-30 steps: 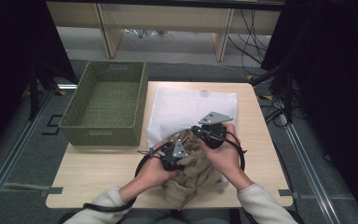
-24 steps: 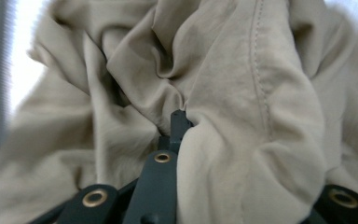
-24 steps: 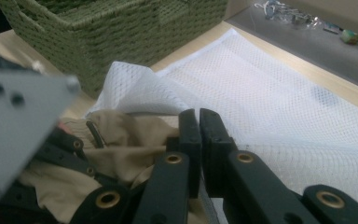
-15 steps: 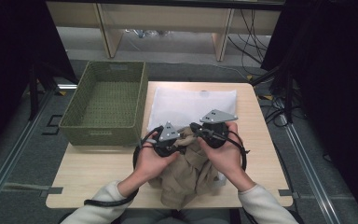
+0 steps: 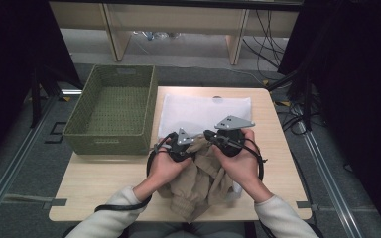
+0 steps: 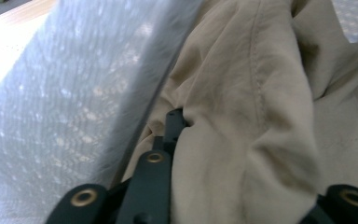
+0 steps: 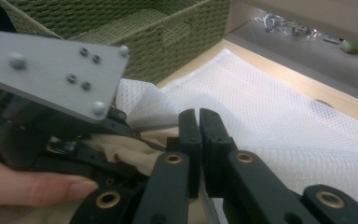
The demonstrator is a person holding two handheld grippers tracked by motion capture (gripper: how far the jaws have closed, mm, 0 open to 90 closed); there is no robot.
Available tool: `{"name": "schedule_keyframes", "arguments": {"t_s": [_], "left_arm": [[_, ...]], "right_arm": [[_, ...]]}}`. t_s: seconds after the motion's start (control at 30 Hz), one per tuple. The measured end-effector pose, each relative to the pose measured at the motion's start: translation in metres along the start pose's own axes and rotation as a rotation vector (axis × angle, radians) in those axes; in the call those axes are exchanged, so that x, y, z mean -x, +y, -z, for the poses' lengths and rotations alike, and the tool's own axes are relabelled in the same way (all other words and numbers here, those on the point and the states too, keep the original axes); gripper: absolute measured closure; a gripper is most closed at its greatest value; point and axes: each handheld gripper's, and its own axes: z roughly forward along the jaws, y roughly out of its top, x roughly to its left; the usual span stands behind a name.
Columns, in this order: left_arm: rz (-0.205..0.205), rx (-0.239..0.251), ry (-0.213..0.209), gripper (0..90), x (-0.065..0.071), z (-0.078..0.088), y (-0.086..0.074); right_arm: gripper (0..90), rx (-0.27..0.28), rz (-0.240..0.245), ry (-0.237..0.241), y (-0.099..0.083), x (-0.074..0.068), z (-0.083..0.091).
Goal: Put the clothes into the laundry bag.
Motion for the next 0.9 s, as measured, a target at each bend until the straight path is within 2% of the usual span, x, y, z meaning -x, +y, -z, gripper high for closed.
{"name": "schedule_keyframes", "arguments": {"t_s": [0.03, 0.07, 0.1, 0.17, 0.27, 0.3, 0.33, 0.37, 0.43, 0.47, 0.53, 0.57, 0.6, 0.63, 0.73, 0.8, 0.9], "left_arm": [[0.004, 0.007, -0.009, 74.5, 0.0, 0.001, 0.0], [0.002, 0.008, -0.013, 72.1, 0.0, 0.002, 0.0], [0.046, 0.04, -0.012, 68.8, 0.002, 0.002, 0.0], [0.053, 0.054, -0.026, 61.0, 0.002, 0.008, -0.001], [0.045, 0.086, -0.049, 49.5, 0.001, 0.024, -0.004], [0.038, 0.102, -0.052, 46.5, 0.001, 0.03, -0.004], [0.037, 0.098, -0.064, 43.6, 0.001, 0.036, -0.005], [0.054, 0.12, -0.077, 41.1, 0.002, 0.042, -0.006], [0.042, 0.145, -0.078, 39.5, 0.002, 0.054, -0.008], [0.032, 0.141, -0.073, 38.3, 0.002, 0.06, -0.009], [0.037, 0.163, -0.09, 36.7, 0.005, 0.07, -0.012], [0.028, 0.168, -0.093, 36.2, 0.006, 0.073, -0.014], [0.023, 0.162, -0.094, 35.6, 0.008, 0.078, -0.016], [0.0, 0.153, -0.092, 35.1, 0.008, 0.082, -0.019], [0.019, 0.15, -0.097, 32.8, 0.014, 0.087, -0.03], [0.007, 0.123, -0.107, 31.3, 0.014, 0.087, -0.037], [0.017, 0.111, -0.107, 28.6, 0.017, 0.08, -0.044]], "right_arm": [[89.4, -0.006, -0.015, 0.005, -0.001, 0.0, -0.001], [89.4, -0.007, -0.006, -0.006, -0.001, 0.001, 0.0], [89.4, -0.013, -0.027, 0.006, -0.001, 0.0, -0.001], [89.4, -0.016, -0.019, 0.004, -0.001, 0.0, -0.001], [89.3, -0.018, -0.014, -0.008, -0.002, 0.001, -0.001], [89.4, -0.023, -0.029, 0.0, -0.002, 0.0, -0.002], [89.3, -0.019, -0.016, 0.0, -0.002, 0.002, -0.003], [89.3, -0.02, -0.016, 0.001, -0.002, 0.002, -0.003], [89.3, -0.02, -0.026, -0.002, -0.003, 0.003, -0.003], [89.3, -0.014, -0.018, -0.002, -0.003, 0.003, -0.003], [89.3, -0.015, -0.008, -0.006, -0.003, 0.004, -0.003], [89.3, -0.024, -0.022, -0.007, -0.003, 0.003, -0.003], [89.3, -0.028, -0.037, -0.005, -0.003, 0.002, -0.003], [89.3, -0.028, -0.035, -0.006, -0.003, 0.002, -0.003], [89.3, -0.02, -0.018, -0.005, -0.003, 0.001, -0.004], [89.3, -0.029, -0.034, -0.014, -0.003, 0.0, -0.003], [89.3, -0.032, -0.017, -0.003, -0.004, 0.001, -0.005]]}}
